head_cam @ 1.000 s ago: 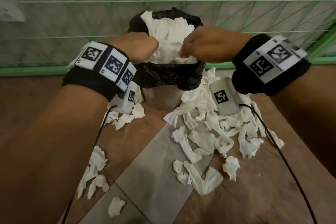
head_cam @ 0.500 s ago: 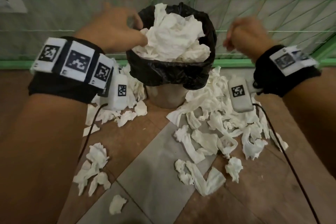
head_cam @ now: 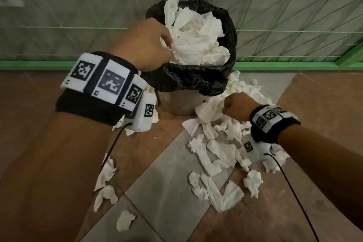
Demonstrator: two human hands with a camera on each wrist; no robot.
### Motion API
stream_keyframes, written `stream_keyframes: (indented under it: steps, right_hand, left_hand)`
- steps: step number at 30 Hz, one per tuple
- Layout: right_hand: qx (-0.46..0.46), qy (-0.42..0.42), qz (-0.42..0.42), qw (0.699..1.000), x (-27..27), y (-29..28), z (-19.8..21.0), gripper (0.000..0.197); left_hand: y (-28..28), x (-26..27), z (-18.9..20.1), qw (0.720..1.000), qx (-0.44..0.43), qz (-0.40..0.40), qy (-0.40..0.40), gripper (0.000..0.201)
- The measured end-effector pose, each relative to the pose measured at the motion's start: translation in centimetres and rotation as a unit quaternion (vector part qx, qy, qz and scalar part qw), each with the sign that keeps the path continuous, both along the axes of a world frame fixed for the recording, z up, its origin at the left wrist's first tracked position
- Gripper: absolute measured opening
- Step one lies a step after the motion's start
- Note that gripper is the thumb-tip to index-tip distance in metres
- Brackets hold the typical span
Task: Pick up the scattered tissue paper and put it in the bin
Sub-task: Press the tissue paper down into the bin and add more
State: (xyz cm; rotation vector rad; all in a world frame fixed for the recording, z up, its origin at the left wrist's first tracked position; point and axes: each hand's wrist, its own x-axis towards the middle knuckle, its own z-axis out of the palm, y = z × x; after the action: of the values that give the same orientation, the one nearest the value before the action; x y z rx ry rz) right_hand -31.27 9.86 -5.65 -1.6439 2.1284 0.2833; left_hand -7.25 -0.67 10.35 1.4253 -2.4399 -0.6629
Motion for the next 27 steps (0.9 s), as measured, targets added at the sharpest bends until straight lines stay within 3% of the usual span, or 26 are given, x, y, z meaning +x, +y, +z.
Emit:
stream_keyframes:
  steps: [3,5,8,9,11,13,15,18,20,22,25,27]
  right_hand:
    - [-0.038,-0.064,-0.046,0.996,-1.2,-0.1,1.8,0.023]
    - [-0.062,-0.073,-0.047,0.994,-0.6,0.0,1.8,0.011]
    - [-0.003,-0.086,-0.038,0.996,0.8,0.7,0.0,0.065]
    - [0.023,-0.083,-0.022,0.996,1.4,0.9,-0.8,0.073]
    - [0.043,-0.063,0.040,0.996,2.5,1.3,-2.5,0.064]
    - [0.045,-0.019,0.082,0.995,3.1,1.6,-3.6,0.042]
    - [0.017,0.013,0.089,0.996,3.3,1.4,-2.9,0.027]
    - [0.024,-0.007,0.075,0.997,2.7,0.7,0.5,0.023]
    - [0.027,-0.035,0.053,0.998,1.7,0.0,4.1,0.024]
    - [0.000,-0.074,0.017,0.997,0.7,-0.3,8.3,0.023]
    - [-0.077,-0.089,-0.017,0.993,-0.6,-0.5,14.2,0.037]
    - [-0.138,-0.091,-0.027,0.986,-1.0,-0.4,17.4,0.033]
  left_hand:
    - [-0.1,0.5,0.3,0.998,-0.004,0.020,0.062,0.015]
    - [-1.1,1.7,0.2,0.988,-0.032,0.082,0.128,0.009]
    - [-3.2,4.4,-1.7,0.956,-0.076,0.221,0.175,0.024]
    - [-3.8,5.6,-3.2,0.956,-0.074,0.244,0.142,0.027]
    - [-4.2,8.1,-8.6,0.974,-0.013,0.227,0.022,0.019]
    - [-3.3,9.9,-13.8,0.977,0.081,0.172,-0.099,0.039]
    - [-1.6,10.6,-17.7,0.972,0.156,0.135,-0.114,0.058]
    - [0.4,10.9,-21.3,0.976,0.148,0.115,-0.108,0.057]
    - [0.6,11.0,-22.1,0.978,0.117,0.147,-0.087,0.045]
    - [0.7,10.7,-21.3,0.972,0.091,0.209,-0.051,0.033]
    - [0.5,9.9,-19.4,0.970,0.018,0.243,-0.017,0.042]
    - [0.1,9.9,-18.5,0.966,-0.006,0.256,0.025,0.038]
